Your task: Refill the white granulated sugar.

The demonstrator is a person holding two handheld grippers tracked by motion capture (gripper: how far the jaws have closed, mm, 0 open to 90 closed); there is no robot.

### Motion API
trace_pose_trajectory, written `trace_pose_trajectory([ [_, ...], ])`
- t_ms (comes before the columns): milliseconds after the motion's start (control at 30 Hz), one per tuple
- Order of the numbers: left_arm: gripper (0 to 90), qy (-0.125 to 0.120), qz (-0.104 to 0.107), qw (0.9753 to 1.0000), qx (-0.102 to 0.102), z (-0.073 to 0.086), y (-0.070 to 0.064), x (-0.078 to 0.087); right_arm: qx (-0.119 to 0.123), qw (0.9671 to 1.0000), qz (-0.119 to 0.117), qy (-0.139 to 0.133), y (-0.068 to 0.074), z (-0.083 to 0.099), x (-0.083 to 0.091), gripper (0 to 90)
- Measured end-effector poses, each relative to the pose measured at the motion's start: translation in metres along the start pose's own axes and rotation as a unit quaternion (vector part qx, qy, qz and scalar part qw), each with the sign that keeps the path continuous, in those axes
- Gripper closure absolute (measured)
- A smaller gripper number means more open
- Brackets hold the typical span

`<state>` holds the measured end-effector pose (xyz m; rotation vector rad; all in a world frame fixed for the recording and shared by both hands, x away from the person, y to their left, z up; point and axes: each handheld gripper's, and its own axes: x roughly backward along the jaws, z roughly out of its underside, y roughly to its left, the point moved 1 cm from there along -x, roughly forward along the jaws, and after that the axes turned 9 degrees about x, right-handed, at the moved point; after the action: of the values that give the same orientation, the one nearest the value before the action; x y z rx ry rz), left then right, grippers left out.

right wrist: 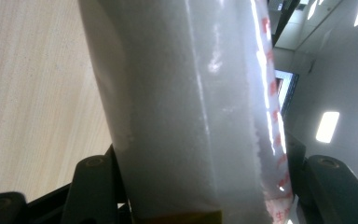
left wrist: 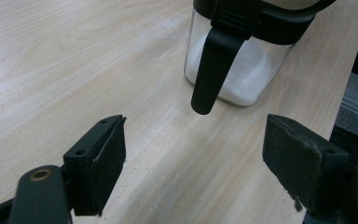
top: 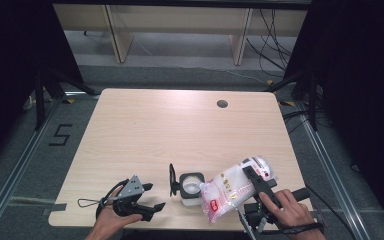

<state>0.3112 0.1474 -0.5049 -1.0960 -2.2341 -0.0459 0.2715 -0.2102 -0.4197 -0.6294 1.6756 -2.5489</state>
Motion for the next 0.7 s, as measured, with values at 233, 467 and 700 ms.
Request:
trace_pose_trajectory([
  [233,20.9,-0.003,0.002,1.0,-0.001,-0.0003,0.0,-0.0001,-0.015,0.9999,-0.004,0.002,0.0002,-0.0008,0.0012,43.9],
  [467,20.9,0.0,0.0,1.0,0.0,0.0001,-0.0001,-0.0001,-0.006,1.0,-0.007,0.003,-0.0001,-0.001,0.001,43.9],
  [700,20.9,-0.01,0.007,0.9999,0.011,0.0002,-0.0021,-0.0011,-0.008,1.0,0.005,0.0,0.0006,-0.0013,0.0011,43.9],
])
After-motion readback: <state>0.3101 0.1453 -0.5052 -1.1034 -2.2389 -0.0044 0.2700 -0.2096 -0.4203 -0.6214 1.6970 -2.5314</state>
